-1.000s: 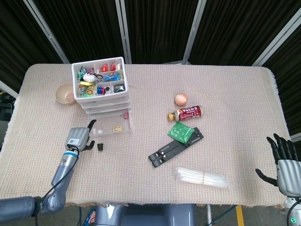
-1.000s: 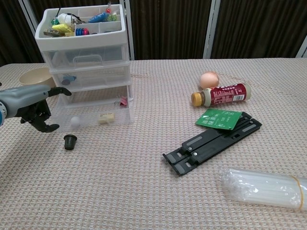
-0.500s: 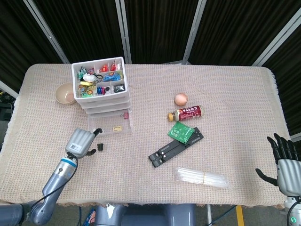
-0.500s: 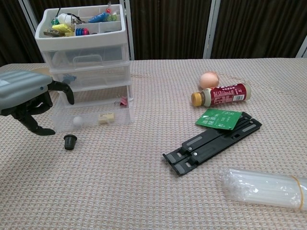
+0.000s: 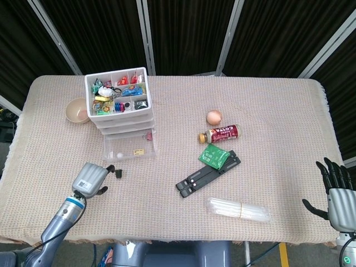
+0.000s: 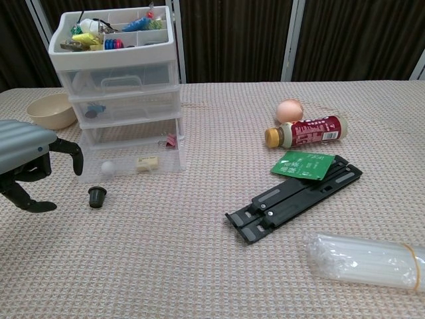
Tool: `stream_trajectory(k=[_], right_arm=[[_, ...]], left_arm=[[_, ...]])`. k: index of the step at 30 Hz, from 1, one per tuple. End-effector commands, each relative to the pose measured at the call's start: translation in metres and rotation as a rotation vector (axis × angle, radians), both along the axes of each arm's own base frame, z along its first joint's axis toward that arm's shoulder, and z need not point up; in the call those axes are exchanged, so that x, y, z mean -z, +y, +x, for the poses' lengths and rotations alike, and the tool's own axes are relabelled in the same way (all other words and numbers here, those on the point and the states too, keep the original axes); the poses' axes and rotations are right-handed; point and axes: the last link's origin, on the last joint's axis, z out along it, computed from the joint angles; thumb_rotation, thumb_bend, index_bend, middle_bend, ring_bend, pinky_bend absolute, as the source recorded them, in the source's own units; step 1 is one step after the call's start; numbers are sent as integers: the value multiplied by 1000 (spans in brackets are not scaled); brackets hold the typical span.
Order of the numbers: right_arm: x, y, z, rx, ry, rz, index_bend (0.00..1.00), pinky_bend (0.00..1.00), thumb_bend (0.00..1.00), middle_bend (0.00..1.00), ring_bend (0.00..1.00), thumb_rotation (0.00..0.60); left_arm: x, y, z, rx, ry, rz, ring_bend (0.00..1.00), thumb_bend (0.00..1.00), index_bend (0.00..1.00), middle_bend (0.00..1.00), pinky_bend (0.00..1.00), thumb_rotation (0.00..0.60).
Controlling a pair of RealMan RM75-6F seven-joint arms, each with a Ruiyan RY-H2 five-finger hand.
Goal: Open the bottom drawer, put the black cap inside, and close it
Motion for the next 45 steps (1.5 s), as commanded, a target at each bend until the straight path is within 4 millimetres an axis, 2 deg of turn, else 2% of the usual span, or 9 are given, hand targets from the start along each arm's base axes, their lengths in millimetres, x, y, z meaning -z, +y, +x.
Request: stream_trajectory(k=[1, 8, 13, 19, 26, 45], right_arm=[[0, 0, 0, 0, -1, 1, 85, 0, 65, 0, 0, 600], [0, 0, 0, 2, -3, -1, 84, 0, 66, 0, 0, 600], [0, 0, 0, 2, -4, -2, 84, 0, 65, 0, 0, 600], [0, 0, 0, 4, -6, 0, 85, 0, 65, 0, 0, 600], [-1, 0, -1, 7, -9, -2, 84, 0, 66, 0, 0, 600], [-1, 0, 0, 8, -13, -3, 85, 0, 65, 0, 0, 600]], left_arm=[[4, 7, -1, 20, 42, 12, 899, 230, 384, 1000, 759, 600], [18, 17, -4, 33, 107, -2, 902, 235, 388, 1000, 760, 600], [28, 20, -7, 18, 137, -14, 903, 279, 388, 1000, 760, 600], [37, 21, -5, 25, 153, -20, 903, 285, 363, 1000, 760, 600], [42, 22, -2, 37, 153, -20, 904, 284, 327, 1000, 760, 600], [51, 25, 1, 42, 154, -22, 903, 286, 336, 1000, 760, 600]])
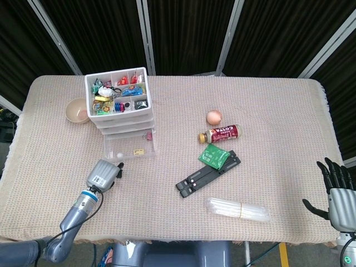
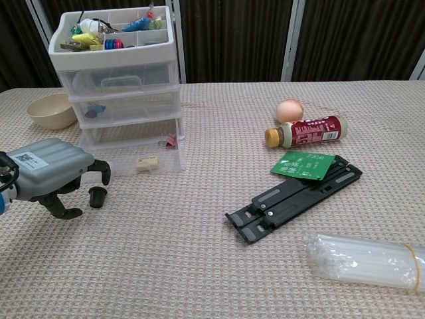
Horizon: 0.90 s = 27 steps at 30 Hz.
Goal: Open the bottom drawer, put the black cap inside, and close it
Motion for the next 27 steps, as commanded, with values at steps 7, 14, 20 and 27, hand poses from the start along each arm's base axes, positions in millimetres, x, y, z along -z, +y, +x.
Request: stream_trajectory(k=[7, 14, 20, 27], right_arm=[[-1, 0, 0, -3, -5, -7, 84, 0, 66, 0, 0, 600], [-1, 0, 0, -4, -9, -10, 84, 0, 65, 0, 0, 600], [-1, 0, 1, -6, -15, -13, 85, 0, 65, 0, 0, 600], [-1, 0, 1, -4, -17, -13, 85, 0, 65, 0, 0, 600]], left_arm=[[10, 3, 3, 3, 4, -2, 903, 326, 373, 1000, 760, 600], [10, 3, 0, 0, 10, 7, 903, 455, 434, 1000, 760, 600], [8, 4, -1, -2, 10, 10, 903, 499, 484, 1000, 760, 600], [0, 0, 8, 20, -29, 10, 904, 498, 498, 1000, 760, 600]])
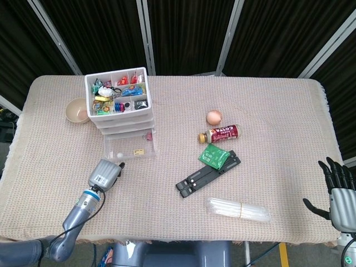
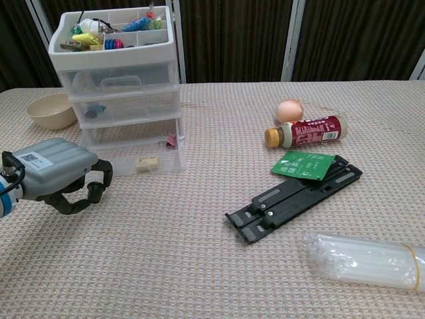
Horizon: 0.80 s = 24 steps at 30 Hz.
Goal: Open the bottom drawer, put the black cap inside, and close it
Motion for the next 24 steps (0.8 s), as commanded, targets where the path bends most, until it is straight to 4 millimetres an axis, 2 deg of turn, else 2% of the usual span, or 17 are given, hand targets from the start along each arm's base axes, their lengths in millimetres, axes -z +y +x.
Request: stream_trajectory(k=[1, 10, 15, 20, 24], right_arm=[[0, 0, 0, 0, 0, 0, 84, 0, 65, 0, 0, 600], [0, 0, 0, 3, 2, -3, 84, 0, 65, 0, 0, 600], [0, 0, 0, 2, 2, 0, 84, 0, 66, 0, 0, 600], [1, 0, 0, 4, 3, 3, 84, 0, 66, 0, 0, 600], [1, 0, -1, 5, 4, 2, 84, 0, 66, 0, 0, 600]], left_arm=[[-5, -2, 6, 21, -19, -1, 903, 498, 500, 1000, 760, 600], [-23, -4, 37, 99, -102, 13, 903, 499, 504, 1000, 761, 600], [-36, 17, 48, 117, -113, 71, 903, 498, 505, 1000, 760, 600], [-37, 44, 49, 104, -95, 105, 903, 497, 502, 1000, 759, 600], [-33, 61, 48, 90, -92, 125, 898, 497, 415, 997, 757, 600]])
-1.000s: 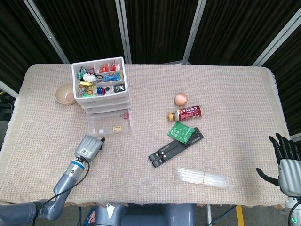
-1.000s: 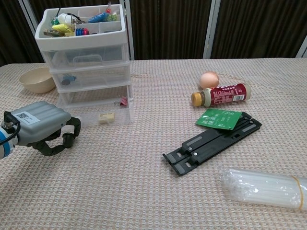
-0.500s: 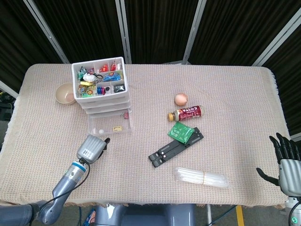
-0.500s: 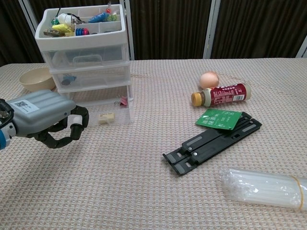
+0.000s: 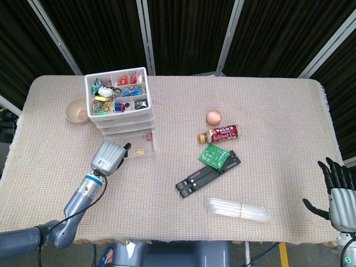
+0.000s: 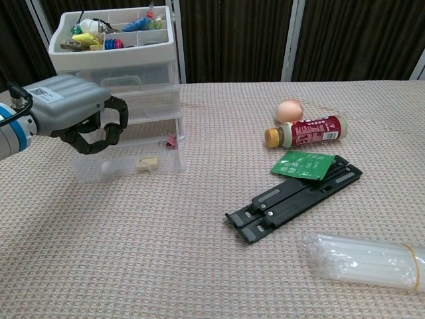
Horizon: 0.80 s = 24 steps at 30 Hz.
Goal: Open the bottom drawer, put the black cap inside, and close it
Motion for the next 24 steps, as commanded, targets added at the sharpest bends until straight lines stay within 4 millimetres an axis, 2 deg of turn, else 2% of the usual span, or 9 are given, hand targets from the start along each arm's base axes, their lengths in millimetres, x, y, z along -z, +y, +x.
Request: stream_trajectory(k=[1, 3, 6, 12, 14, 18, 21, 24], right_arm=[[0, 0, 0, 2, 0, 1, 84, 0, 66, 0, 0, 600], [0, 0, -1, 4, -1, 2, 84, 0, 66, 0, 0, 600], [0, 0, -1, 6, -2, 0, 84, 0, 65, 0, 0, 600], [-1, 0, -1, 4, -4, -1, 85, 0, 66, 0, 0, 600], [-1, 1, -1, 5, -4, -1, 85, 0, 66, 0, 0, 600], [-1, 1, -1, 8, -6, -2, 84, 0, 65, 0, 0, 600], [-1, 0, -1, 9, -7, -1, 84, 0, 66, 0, 0, 600], [0, 0, 0, 9, -9, 2, 85, 0, 66, 0, 0, 600]], left_arm=[[5, 20, 1, -15, -1, 17, 892, 487, 370, 991, 754, 600], [8, 24, 1, -14, 12, 26, 877, 418, 287, 972, 745, 600], [9, 26, -1, -6, 21, 33, 858, 330, 244, 947, 731, 600], [5, 20, -8, 14, 35, 38, 808, 322, 237, 886, 674, 600], [1, 13, -13, 32, 44, 40, 752, 320, 234, 821, 621, 600], [-6, -1, -22, 76, 74, 28, 540, 322, 227, 568, 483, 600], [-15, -20, -34, 180, 157, -11, 415, 406, 238, 400, 419, 600], [-19, -34, -43, 275, 228, -66, 310, 597, 277, 295, 343, 600]])
